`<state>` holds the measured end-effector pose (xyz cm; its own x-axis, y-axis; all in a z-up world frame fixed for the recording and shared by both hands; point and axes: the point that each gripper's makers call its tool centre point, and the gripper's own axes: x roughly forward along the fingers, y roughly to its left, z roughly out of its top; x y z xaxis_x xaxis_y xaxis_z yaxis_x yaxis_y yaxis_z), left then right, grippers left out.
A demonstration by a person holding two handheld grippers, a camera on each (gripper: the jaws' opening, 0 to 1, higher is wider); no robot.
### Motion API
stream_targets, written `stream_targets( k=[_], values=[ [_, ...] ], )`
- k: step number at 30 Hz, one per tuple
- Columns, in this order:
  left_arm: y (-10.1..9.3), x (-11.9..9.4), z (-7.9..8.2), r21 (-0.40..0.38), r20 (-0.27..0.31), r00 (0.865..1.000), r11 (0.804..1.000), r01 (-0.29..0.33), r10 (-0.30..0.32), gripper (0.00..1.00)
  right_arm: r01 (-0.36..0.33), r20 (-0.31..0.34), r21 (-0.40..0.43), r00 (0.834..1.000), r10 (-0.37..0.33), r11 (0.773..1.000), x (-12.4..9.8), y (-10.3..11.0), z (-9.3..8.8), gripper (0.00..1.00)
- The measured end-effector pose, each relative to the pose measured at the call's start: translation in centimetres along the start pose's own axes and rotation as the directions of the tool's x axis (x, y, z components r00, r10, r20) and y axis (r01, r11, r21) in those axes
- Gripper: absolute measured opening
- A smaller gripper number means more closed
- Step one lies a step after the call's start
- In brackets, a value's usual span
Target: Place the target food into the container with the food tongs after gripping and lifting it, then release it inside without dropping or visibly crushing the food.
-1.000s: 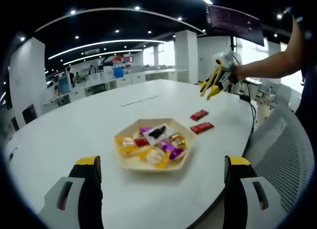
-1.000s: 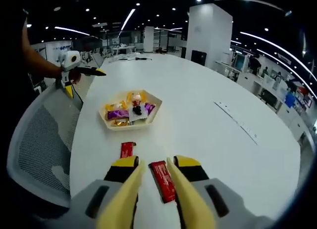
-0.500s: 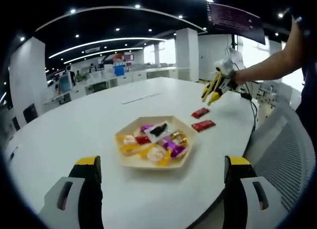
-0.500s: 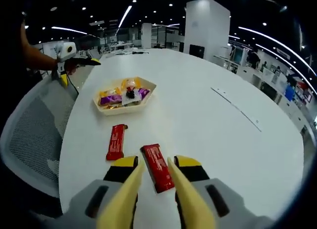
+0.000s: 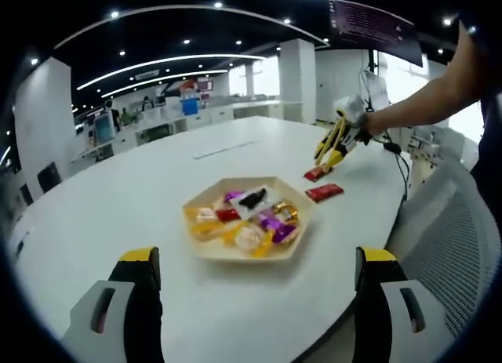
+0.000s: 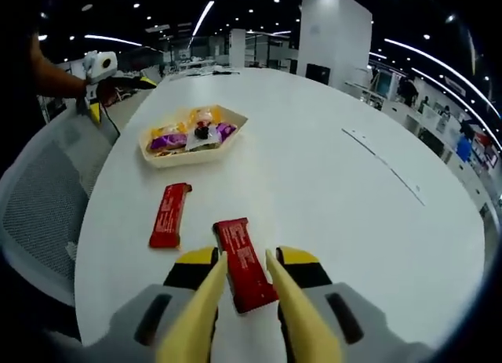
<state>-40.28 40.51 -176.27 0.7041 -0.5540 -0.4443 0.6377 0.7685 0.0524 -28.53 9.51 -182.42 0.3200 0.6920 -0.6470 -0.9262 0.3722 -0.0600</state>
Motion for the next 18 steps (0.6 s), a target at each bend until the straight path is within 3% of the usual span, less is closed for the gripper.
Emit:
stream_targets(
  k=[6, 9, 10, 13, 18],
  values=[
    [0.0, 0.1, -0.1, -0.002, -0.002, 1.0, 1.0, 0.004, -0.004, 1.0, -0.02, 0.006, 0.01, 1.0, 0.02, 1.0, -0.1, 0.4, 0.2, 0.29],
    [-0.2, 0.2, -0.2, 0.001, -0.01, 1.0, 1.0, 0.012, -0.012, 0.99, -0.019, -0.113, -0.112, 0.994, 0.007, 0.994, 0.3, 0.6, -2.0, 0.28],
    [-0.2, 0.2, -0.2, 0.003, -0.009, 1.0, 1.0, 0.013, -0.013, 0.99, -0.01, -0.085, 0.064, 0.996, 0.015, 0.998, 0.1, 0.9, -1.8, 0.27],
    [-0.3, 0.1, -0.2, 0.002, -0.007, 1.0, 1.0, 0.014, -0.014, 0.99, -0.004, -0.064, 0.09, 0.998, 0.009, 0.996, 0.1, 0.5, -1.5, 0.26],
    [-0.2, 0.1, -0.1, 0.004, -0.006, 1.0, 1.0, 0.009, -0.009, 0.99, 0.013, -0.091, 0.104, 0.996, -0.004, 0.995, 0.2, 0.6, -1.4, 0.24]
  ],
)
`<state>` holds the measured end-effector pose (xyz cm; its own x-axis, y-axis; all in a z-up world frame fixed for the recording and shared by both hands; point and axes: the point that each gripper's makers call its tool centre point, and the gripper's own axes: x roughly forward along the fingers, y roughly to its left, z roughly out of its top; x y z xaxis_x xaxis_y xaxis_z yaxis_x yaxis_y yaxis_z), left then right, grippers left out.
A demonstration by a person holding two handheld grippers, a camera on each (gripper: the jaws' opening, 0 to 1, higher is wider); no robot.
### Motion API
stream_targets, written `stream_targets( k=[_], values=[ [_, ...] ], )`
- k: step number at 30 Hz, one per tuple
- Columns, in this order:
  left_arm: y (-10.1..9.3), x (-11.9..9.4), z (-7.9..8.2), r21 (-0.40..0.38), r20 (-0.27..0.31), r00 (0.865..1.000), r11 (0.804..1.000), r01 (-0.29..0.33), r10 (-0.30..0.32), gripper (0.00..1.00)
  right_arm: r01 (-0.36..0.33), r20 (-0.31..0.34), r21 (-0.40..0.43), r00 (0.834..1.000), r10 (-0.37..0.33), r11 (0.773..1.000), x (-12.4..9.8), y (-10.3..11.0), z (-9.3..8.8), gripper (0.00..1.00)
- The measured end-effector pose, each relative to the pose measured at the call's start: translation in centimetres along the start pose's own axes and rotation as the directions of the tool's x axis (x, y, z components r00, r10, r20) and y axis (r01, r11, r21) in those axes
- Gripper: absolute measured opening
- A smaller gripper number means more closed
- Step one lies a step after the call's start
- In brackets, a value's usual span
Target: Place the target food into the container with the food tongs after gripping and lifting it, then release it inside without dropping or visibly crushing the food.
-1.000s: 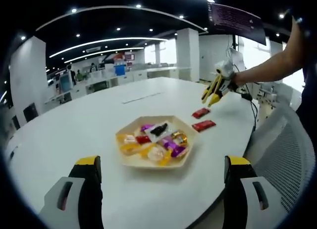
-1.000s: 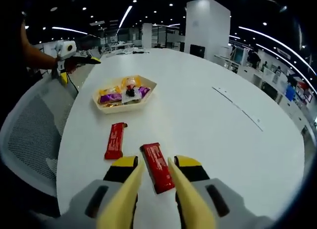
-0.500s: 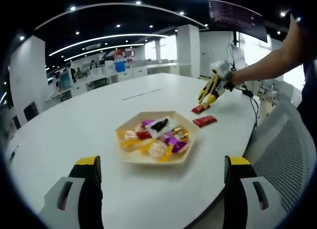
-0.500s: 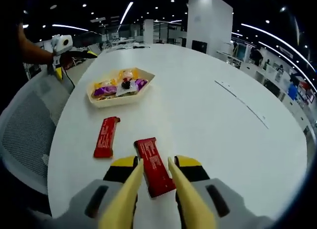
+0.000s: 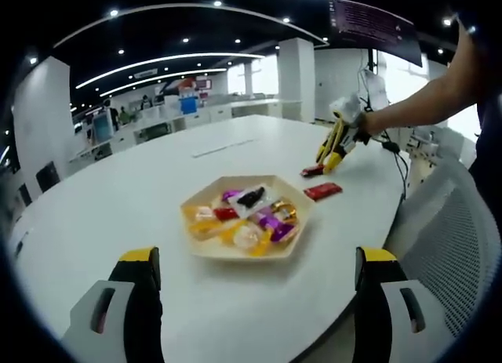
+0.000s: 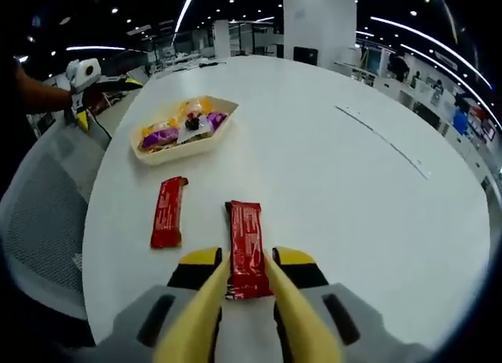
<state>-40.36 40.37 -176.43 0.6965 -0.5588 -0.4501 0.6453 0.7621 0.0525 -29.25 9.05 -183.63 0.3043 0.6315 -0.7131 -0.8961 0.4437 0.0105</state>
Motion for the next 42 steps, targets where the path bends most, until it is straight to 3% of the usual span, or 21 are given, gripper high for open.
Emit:
stream_targets(
  k=[7, 10, 16, 29, 42],
  values=[
    [0.0, -0.1, 0.3, -0.011, 0.016, 1.0, 1.0, 0.004, -0.004, 0.99, 0.003, -0.01, 0.042, 1.0, -0.003, 0.999, 0.0, 0.4, 0.1, 0.24],
    [0.0, -0.3, 1.4, -0.027, 0.084, 0.996, 1.0, 0.013, -0.011, 1.0, -0.008, -0.018, 0.071, 1.0, 0.009, 0.997, 0.0, 0.8, 0.1, 0.24],
    [-0.3, -0.2, 1.0, -0.04, 0.06, 0.998, 0.999, 0.026, -0.024, 1.0, 0.009, -0.031, 0.087, 1.0, -0.006, 0.996, -0.4, 0.7, 0.6, 0.24],
    [-0.2, -0.3, 1.2, -0.014, 0.067, 0.998, 1.0, 0.019, -0.018, 1.0, 0.035, 0.016, 0.113, 0.999, -0.037, 0.993, -2.7, -0.3, 5.8, 0.24],
    [-0.3, -0.4, 1.6, 0.002, 0.087, 0.996, 1.0, 0.026, -0.026, 1.0, 0.049, 0.041, 0.091, 0.998, -0.053, 0.995, -3.6, 0.1, 9.8, 0.24]
  ],
)
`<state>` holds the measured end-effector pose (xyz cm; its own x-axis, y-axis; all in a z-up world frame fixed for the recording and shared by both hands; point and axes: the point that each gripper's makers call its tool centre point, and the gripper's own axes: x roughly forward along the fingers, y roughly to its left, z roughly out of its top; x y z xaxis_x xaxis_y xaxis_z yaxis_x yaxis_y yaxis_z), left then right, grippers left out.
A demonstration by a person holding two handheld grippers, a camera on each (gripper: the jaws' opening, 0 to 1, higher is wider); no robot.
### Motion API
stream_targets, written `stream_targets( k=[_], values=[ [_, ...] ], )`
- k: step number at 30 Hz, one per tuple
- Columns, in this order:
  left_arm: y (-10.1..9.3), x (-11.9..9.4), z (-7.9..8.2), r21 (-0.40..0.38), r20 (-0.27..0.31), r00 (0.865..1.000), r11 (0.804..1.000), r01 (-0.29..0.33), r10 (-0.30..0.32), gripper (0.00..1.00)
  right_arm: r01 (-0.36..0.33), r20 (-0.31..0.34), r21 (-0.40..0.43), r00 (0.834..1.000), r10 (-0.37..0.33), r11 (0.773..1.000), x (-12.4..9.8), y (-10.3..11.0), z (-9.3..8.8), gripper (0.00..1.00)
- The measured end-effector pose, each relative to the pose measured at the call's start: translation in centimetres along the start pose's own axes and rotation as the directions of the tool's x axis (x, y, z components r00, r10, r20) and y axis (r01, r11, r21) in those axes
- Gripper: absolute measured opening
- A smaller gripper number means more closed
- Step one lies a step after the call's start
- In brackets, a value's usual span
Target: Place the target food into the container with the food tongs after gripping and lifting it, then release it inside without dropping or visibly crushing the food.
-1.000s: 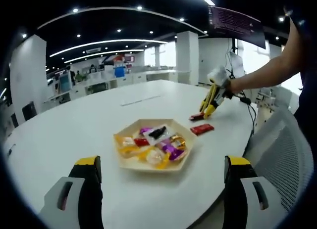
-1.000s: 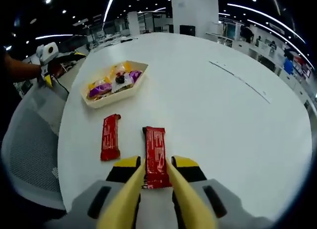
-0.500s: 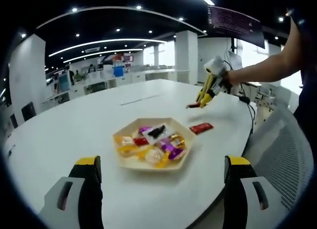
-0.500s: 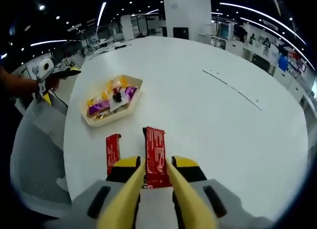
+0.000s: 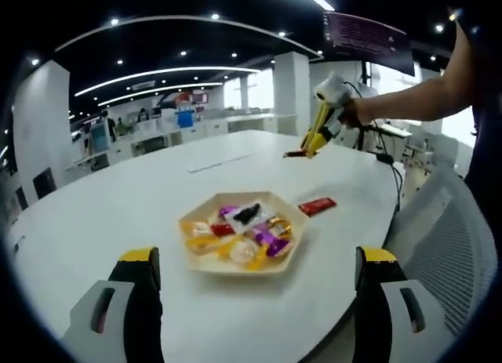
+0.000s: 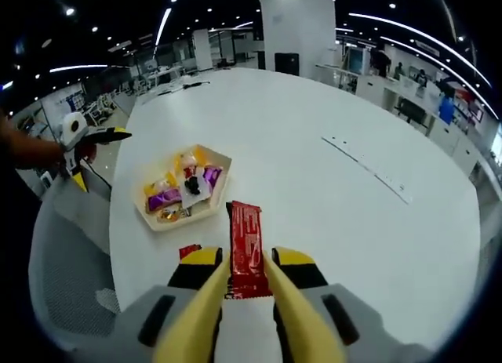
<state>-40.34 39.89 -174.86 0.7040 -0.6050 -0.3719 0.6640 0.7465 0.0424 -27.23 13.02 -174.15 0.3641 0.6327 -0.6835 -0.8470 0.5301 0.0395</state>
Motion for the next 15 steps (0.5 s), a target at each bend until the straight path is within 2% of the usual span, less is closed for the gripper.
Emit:
stream_targets(
  k=[10, 15],
  values=[
    [-0.1, 0.0, 0.1, 0.009, 0.003, 1.0, 1.0, -0.004, 0.004, 1.0, 0.005, 0.025, -0.024, 1.0, -0.004, 1.0, 0.1, 1.0, 2.7, 0.24],
    [0.2, 0.0, 0.1, 0.003, 0.004, 1.0, 1.0, -0.012, 0.012, 1.0, -0.009, 0.045, -0.042, 0.999, 0.011, 0.999, 0.6, 2.2, 4.2, 0.24]
  ],
)
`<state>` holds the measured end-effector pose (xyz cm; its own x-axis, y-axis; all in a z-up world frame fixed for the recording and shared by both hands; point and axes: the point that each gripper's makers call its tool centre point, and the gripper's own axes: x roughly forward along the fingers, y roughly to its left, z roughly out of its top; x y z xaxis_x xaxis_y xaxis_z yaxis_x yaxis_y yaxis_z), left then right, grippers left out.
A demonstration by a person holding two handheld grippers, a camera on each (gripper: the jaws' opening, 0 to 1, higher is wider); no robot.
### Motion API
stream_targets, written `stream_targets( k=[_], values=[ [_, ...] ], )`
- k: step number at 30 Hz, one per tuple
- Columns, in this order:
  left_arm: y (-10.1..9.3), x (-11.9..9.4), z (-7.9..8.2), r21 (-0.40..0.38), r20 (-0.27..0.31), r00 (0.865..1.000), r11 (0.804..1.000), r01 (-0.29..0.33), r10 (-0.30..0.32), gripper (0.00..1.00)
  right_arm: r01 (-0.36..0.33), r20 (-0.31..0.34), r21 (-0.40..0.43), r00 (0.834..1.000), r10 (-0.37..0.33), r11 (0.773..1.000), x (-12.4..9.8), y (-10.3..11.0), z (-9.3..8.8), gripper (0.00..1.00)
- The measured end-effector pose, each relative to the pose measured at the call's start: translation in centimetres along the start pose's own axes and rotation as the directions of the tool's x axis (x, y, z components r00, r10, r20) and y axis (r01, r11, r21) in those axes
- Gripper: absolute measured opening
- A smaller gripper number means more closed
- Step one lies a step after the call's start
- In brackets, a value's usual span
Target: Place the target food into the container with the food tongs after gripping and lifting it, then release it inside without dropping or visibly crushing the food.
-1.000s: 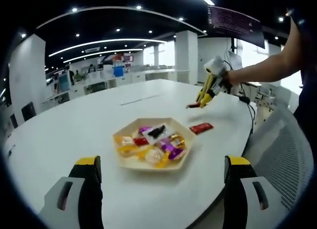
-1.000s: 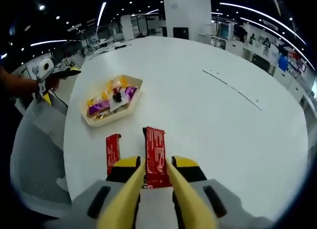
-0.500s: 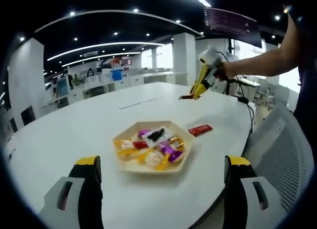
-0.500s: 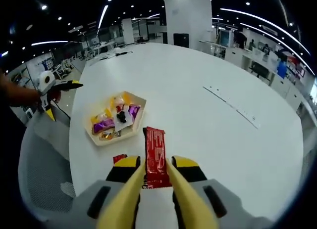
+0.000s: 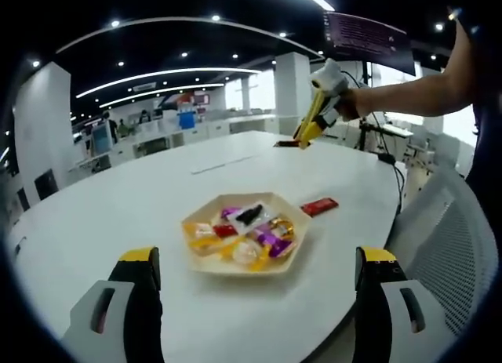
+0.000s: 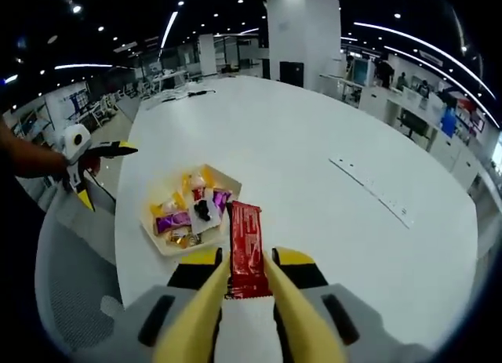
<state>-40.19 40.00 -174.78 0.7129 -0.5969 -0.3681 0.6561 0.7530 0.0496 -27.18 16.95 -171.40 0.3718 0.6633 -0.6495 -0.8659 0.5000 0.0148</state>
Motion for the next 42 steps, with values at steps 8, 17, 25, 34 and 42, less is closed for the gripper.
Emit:
stream_targets(
  k=[8, 17, 25, 34, 42],
  values=[
    [-0.3, 0.0, -0.1, 0.007, -0.011, 1.0, 1.0, 0.011, -0.011, 1.0, -0.021, 0.02, -0.023, 1.0, 0.021, 1.0, 1.8, 1.9, 2.2, 0.24],
    [-0.4, 0.1, -0.4, 0.011, -0.022, 1.0, 1.0, 0.017, -0.017, 1.0, -0.06, 0.032, -0.07, 0.998, 0.062, 0.996, 4.6, 5.1, 4.3, 0.24],
    [-0.5, 0.0, -0.3, 0.014, -0.022, 1.0, 1.0, 0.017, -0.017, 0.99, -0.077, 0.036, -0.125, 0.996, 0.082, 0.989, 6.2, 7.0, 6.4, 0.24],
    [-0.2, 0.1, -0.4, 0.01, -0.02, 1.0, 1.0, 0.011, -0.011, 0.99, -0.102, 0.044, -0.174, 0.993, 0.111, 0.98, 8.0, 9.0, 7.6, 0.24],
    [-0.2, 0.1, -0.3, 0.003, -0.014, 1.0, 1.0, 0.007, -0.007, 0.99, -0.118, 0.045, -0.172, 0.991, 0.127, 0.978, 9.3, 9.6, 8.2, 0.24]
  ],
)
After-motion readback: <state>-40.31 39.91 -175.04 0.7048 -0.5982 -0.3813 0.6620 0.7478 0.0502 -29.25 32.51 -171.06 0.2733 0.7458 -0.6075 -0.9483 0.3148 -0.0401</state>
